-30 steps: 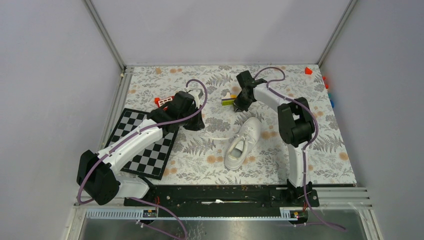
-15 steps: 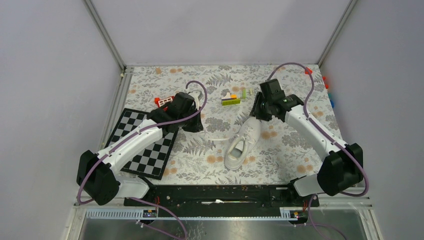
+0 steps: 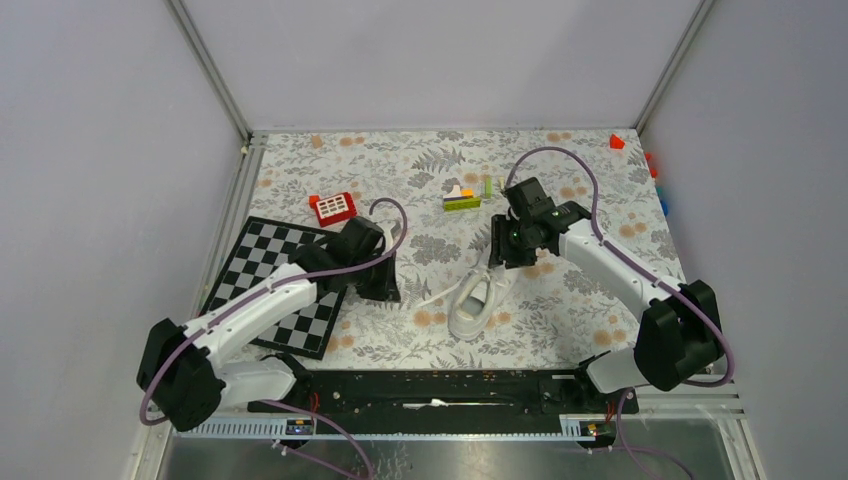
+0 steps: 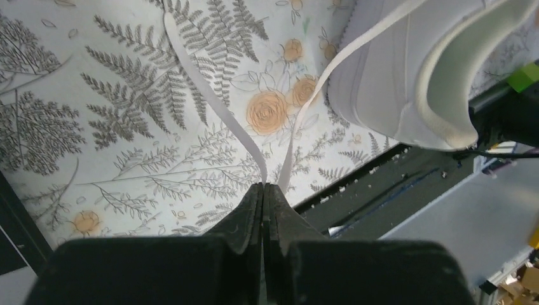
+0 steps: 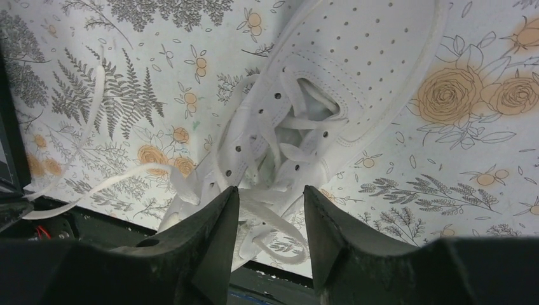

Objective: Tie the shoes
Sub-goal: Pick up the shoelace at the center of the board, then adjust the shoe at the center of the board.

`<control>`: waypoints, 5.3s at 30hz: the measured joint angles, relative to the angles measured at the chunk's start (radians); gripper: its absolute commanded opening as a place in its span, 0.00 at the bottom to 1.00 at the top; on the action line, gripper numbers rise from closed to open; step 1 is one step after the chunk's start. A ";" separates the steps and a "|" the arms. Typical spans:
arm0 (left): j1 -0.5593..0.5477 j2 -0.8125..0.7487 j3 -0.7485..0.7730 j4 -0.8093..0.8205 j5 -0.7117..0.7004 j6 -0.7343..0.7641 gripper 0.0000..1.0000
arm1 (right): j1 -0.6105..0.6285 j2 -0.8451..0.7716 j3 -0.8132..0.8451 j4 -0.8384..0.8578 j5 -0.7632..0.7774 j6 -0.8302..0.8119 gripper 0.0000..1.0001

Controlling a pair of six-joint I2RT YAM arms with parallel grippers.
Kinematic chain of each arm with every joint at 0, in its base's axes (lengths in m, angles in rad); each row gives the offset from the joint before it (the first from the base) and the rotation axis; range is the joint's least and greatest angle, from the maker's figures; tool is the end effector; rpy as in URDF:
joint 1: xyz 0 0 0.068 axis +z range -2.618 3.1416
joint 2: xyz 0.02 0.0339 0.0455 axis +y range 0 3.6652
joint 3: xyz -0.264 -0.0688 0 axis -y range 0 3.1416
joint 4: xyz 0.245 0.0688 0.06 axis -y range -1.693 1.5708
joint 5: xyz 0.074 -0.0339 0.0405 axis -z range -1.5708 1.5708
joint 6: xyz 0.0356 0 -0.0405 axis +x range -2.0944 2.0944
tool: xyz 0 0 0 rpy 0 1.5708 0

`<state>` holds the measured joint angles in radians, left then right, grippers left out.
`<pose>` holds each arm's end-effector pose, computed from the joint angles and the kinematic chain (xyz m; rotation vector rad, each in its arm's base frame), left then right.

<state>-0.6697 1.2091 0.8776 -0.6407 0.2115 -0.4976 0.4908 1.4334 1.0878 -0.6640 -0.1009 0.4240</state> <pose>0.1828 -0.1543 0.2475 0.3168 2.6544 -0.6910 0.2566 0.1412 0.2558 -0.1268 2.6420 0.4564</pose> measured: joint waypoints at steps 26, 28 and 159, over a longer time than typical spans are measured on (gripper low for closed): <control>-0.021 -0.140 -0.061 -0.075 0.032 -0.092 0.00 | 0.021 0.044 0.045 -0.006 -0.057 -0.056 0.00; -0.021 -0.140 -0.062 -0.075 0.031 -0.092 0.00 | 0.021 0.044 0.055 -0.015 -0.048 -0.053 0.00; 0.170 -0.312 0.151 -0.073 -0.283 -0.158 0.00 | 0.276 -0.793 -0.162 -0.339 0.853 0.349 0.00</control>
<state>-0.4999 0.8970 1.0286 -0.7136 -0.0715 -0.6559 0.7666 0.6399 0.9257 -1.0027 0.7525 0.7731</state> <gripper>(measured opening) 0.010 0.019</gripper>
